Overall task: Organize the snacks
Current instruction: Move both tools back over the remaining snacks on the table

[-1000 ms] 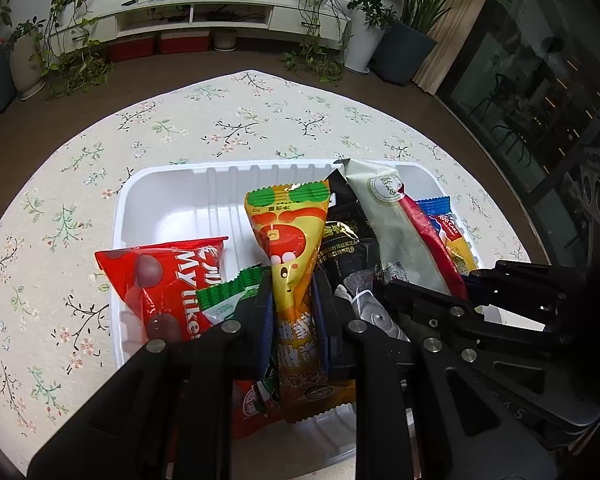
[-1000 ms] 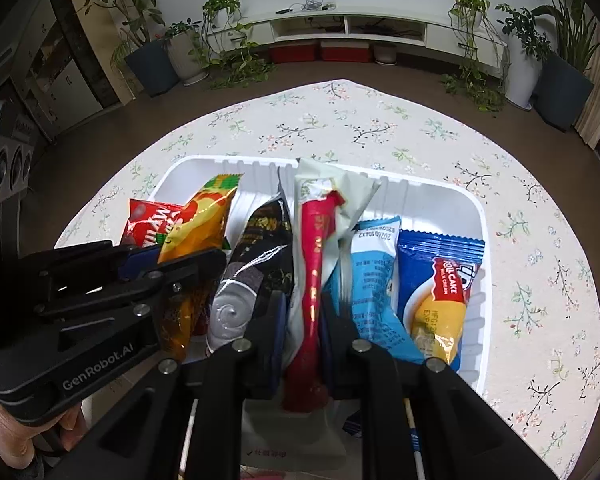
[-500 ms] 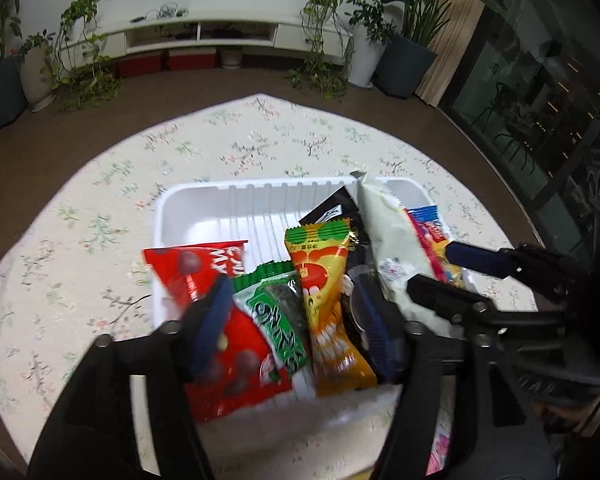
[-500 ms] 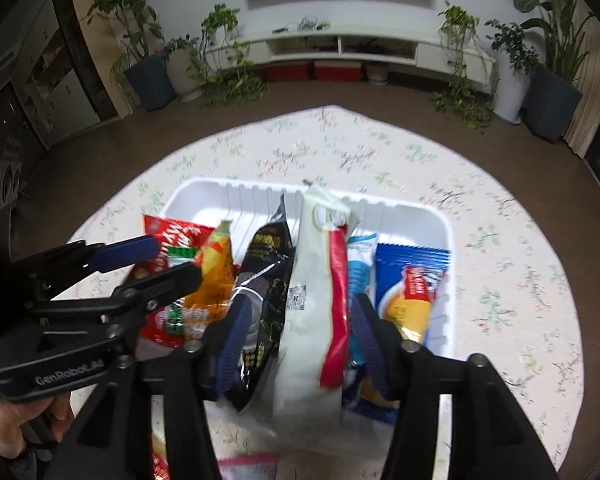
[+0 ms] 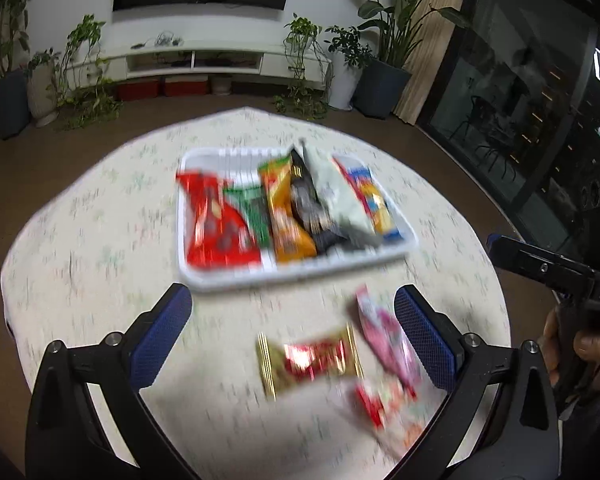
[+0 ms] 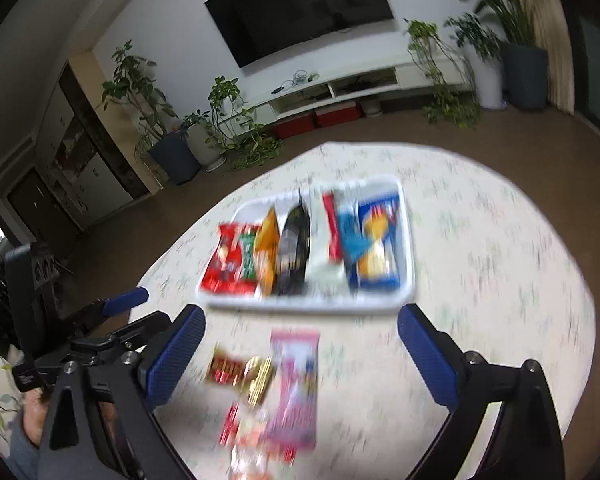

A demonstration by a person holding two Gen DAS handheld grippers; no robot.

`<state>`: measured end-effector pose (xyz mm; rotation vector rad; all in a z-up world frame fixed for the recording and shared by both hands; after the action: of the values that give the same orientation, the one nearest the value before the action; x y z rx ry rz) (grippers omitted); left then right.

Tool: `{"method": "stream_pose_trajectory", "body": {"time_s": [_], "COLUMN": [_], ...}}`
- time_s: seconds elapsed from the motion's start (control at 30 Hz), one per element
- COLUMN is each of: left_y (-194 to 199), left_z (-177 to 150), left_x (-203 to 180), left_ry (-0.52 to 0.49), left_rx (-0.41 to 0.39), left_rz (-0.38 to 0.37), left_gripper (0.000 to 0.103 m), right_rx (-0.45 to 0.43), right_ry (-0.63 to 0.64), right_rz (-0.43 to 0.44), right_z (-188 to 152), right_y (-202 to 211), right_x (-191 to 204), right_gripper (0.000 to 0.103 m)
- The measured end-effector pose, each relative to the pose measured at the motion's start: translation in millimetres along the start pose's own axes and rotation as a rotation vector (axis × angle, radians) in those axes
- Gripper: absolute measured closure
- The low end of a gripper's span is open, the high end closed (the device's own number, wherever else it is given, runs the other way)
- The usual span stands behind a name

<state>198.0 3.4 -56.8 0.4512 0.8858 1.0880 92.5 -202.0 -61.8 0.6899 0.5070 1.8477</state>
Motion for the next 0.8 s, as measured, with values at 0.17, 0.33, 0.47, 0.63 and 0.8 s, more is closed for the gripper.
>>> {"method": "stream_pose_trajectory", "body": {"time_s": [0.17,0.33,0.47,0.63,0.8], "left_y": [18.0,19.8,19.9,22.2,28.9], "left_z": [-62.4,-110.4,-127.9,-132.8,-126.0], "left_x": [9.8,20.4,26.2,24.0,15.5], "left_ry": [0.042,0.075,0.086,0.087,0.089], "left_rx": [0.048,0.104,0.126,0.136,0.136], "left_rz": [-0.039,-0.044,-0.012,-0.004,-0.01], "left_gripper": [0.0,0.0,0.0,0.0,0.0], "right_rx": [0.032,0.095,0.145,0.158,0.189], "right_ry": [-0.069,-0.085,-0.05,0.008,0.044], "right_rz": [0.02,0.022,-0.021,-0.058,-0.075], "right_z": [-58.0,-93.5,-107.2,-106.5,-101.4], "right_y": [11.9,2.1,-7.1,-11.9,-19.9], "right_x": [7.0,15.1,17.4,23.0,24.7], "right_gripper": [0.004,0.005,0.01,0.017,0.029]}}
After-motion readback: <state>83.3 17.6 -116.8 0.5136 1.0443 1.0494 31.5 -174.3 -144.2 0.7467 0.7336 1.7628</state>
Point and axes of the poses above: each gripper's, at about its wrist camera, not at the fingertips, and y roughly against the way its jaws point, x to its left, z to its top, the point moved 3 cm from there along -y, roughly the way its jaws point, and after that the axes turned 14 degrees about y, right-handed, at the moved point
